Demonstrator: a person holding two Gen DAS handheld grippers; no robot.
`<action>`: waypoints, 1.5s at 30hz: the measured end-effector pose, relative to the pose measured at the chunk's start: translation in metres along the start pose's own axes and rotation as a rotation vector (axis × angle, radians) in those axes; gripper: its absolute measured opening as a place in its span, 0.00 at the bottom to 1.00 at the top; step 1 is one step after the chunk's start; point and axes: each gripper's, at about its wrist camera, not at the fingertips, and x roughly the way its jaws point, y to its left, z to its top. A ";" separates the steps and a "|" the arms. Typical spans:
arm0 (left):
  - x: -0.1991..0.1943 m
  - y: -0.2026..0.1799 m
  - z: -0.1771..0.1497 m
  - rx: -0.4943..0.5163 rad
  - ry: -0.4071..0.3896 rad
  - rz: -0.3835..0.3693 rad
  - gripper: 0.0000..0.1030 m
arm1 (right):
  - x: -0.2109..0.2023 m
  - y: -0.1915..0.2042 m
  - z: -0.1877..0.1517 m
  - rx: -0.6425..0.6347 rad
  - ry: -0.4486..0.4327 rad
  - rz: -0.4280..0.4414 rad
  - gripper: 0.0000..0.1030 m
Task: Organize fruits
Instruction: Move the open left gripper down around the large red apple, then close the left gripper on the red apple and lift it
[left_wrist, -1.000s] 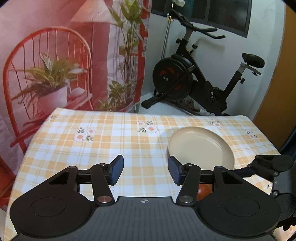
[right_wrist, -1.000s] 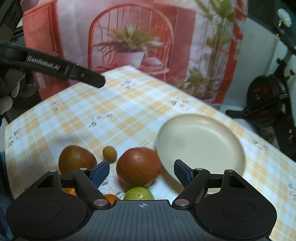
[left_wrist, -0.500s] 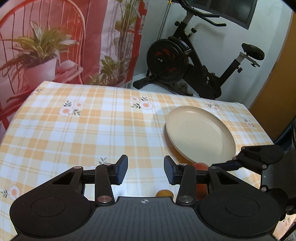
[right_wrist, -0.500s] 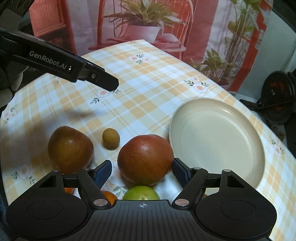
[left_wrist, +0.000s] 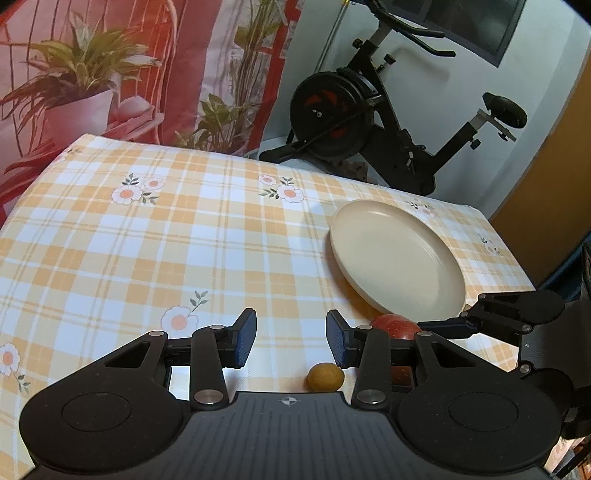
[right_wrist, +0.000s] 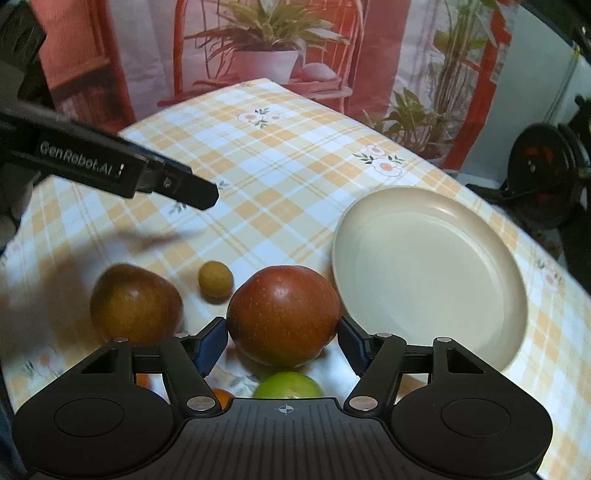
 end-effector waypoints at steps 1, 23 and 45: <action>0.000 0.001 0.000 -0.005 0.003 0.000 0.43 | 0.001 0.000 0.001 0.012 -0.005 0.009 0.60; 0.032 -0.032 -0.004 0.096 0.131 -0.087 0.41 | -0.012 -0.017 -0.031 0.219 -0.104 0.132 0.55; 0.053 -0.049 0.004 0.063 0.209 -0.233 0.41 | -0.007 -0.016 -0.027 0.171 -0.083 0.044 0.58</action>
